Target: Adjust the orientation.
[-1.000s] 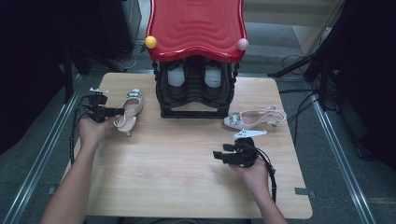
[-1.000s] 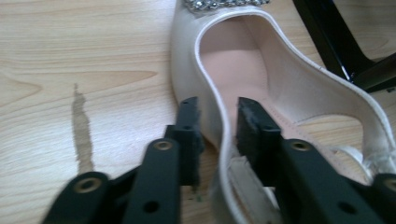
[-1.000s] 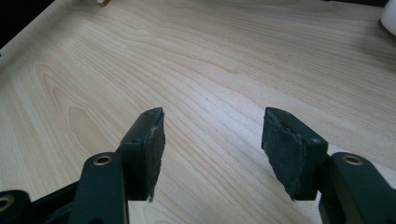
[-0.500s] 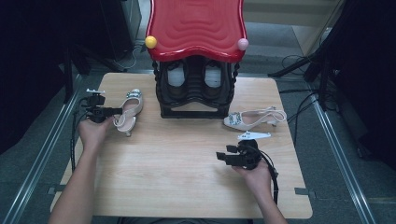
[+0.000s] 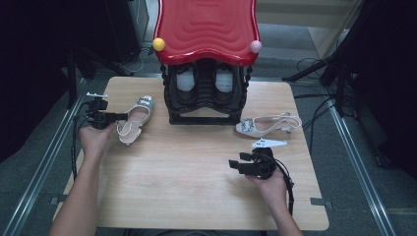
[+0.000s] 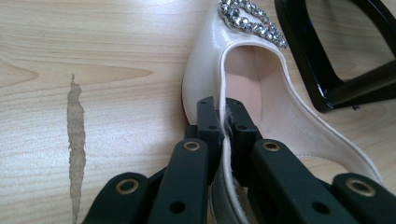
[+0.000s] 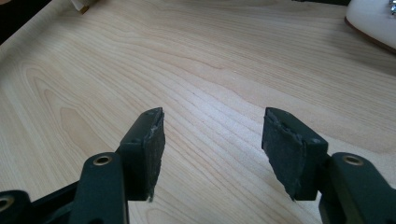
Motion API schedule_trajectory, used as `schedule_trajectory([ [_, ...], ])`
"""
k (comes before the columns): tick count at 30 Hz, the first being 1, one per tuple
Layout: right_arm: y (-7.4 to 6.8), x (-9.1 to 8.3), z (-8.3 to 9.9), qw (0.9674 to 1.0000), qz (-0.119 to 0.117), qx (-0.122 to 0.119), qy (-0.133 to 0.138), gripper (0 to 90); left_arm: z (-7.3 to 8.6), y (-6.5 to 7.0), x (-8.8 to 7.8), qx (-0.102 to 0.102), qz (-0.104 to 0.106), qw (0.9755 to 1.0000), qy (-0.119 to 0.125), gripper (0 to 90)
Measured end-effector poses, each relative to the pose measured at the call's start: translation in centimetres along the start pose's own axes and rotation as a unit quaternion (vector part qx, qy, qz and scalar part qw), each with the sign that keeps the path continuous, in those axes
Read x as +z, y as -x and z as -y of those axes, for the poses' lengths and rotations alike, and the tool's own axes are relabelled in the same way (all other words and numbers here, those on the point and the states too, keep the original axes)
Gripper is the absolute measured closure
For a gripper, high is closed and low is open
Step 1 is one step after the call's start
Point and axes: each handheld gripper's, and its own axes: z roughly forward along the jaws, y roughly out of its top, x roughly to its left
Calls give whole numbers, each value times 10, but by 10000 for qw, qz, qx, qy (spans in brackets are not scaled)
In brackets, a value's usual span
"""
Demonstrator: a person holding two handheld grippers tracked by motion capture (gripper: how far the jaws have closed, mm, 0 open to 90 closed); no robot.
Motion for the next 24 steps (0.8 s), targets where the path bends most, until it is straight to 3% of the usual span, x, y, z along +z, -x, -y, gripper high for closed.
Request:
schedule_trajectory([
  [10,0,2,-6,10000,-57,-29,47,402,13,11,-25,88,180,9998,31,873],
  [24,6,8,-14,9998,-96,-50,143,411,49,30,-54,209,426,9988,-93,870],
])
